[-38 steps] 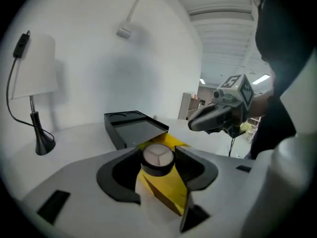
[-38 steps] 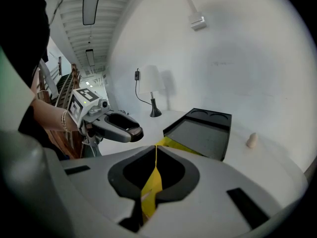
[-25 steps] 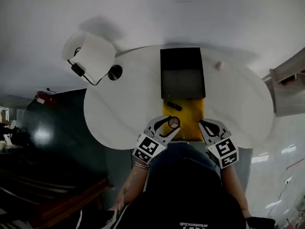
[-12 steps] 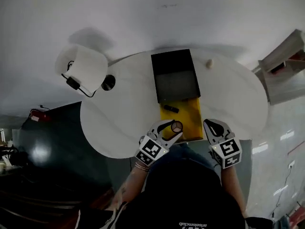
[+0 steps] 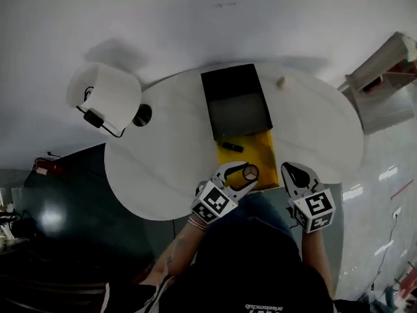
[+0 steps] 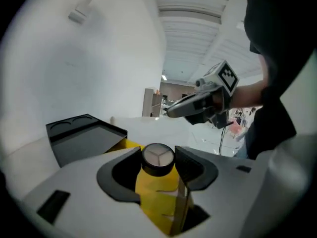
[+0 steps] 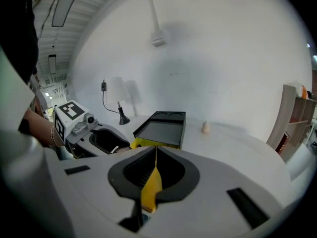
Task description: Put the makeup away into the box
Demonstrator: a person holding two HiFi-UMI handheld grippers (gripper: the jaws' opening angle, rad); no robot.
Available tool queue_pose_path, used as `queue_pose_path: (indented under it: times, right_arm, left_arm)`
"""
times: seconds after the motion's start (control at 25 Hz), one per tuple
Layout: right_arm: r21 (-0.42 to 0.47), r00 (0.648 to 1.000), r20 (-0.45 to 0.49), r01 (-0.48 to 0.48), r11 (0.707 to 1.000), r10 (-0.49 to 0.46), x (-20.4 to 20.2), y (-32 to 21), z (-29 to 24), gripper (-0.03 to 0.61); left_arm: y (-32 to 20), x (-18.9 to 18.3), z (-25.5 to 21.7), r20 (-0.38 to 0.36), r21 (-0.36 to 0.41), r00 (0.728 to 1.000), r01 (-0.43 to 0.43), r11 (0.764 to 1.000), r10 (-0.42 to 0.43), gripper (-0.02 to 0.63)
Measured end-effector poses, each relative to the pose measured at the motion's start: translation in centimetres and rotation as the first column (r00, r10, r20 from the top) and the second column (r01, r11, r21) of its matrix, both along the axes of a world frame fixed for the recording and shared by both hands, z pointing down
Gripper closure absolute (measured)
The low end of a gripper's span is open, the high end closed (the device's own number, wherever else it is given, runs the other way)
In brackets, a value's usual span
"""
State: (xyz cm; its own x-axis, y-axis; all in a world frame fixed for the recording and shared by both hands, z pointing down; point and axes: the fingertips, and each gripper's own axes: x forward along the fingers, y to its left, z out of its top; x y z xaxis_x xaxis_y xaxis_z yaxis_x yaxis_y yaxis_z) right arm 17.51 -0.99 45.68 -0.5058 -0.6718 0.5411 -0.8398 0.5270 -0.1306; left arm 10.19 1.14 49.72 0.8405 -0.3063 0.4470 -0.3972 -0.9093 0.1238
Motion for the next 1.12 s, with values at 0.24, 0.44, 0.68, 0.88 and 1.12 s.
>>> queue_pose_path:
  times: [0.24, 0.44, 0.68, 0.88, 1.12]
  right_arm:
    - [0.004, 1.0, 0.008, -0.022, 1.0, 0.022, 1.2, 0.1, 0.4, 0.555]
    - [-0.001, 1.0, 0.012, 0.016, 1.0, -0.016, 2.5, 0.0, 0.5, 0.555]
    - [0.008, 0.997, 0.013, 0.074, 0.997, -0.074, 4.4, -1.2, 0.0, 0.557]
    - [0.012, 0.995, 0.018, 0.097, 0.995, -0.097, 6.9, -2.2, -0.2, 0.555]
    - [0.008, 0.996, 0.03, 0.089, 0.996, -0.089, 8.6, -3.0, 0.4, 0.555]
  left_arm:
    - [-0.2, 1.5, 1.6, 0.049, -0.015, 0.998, -0.038, 0.999, 0.039, 0.385]
    - [-0.5, 2.5, 3.0, 0.089, -0.038, 0.996, -0.012, 0.999, 0.015, 0.385]
    - [-0.2, 3.5, 4.8, 0.154, -0.08, 0.988, 0.01, 0.997, 0.003, 0.385]
    - [-0.1, 5.1, 6.8, 0.229, -0.101, 0.973, 0.011, 0.995, 0.012, 0.385]
    - [-0.3, 5.7, 8.9, 0.293, -0.196, 0.956, 0.034, 0.98, 0.025, 0.385]
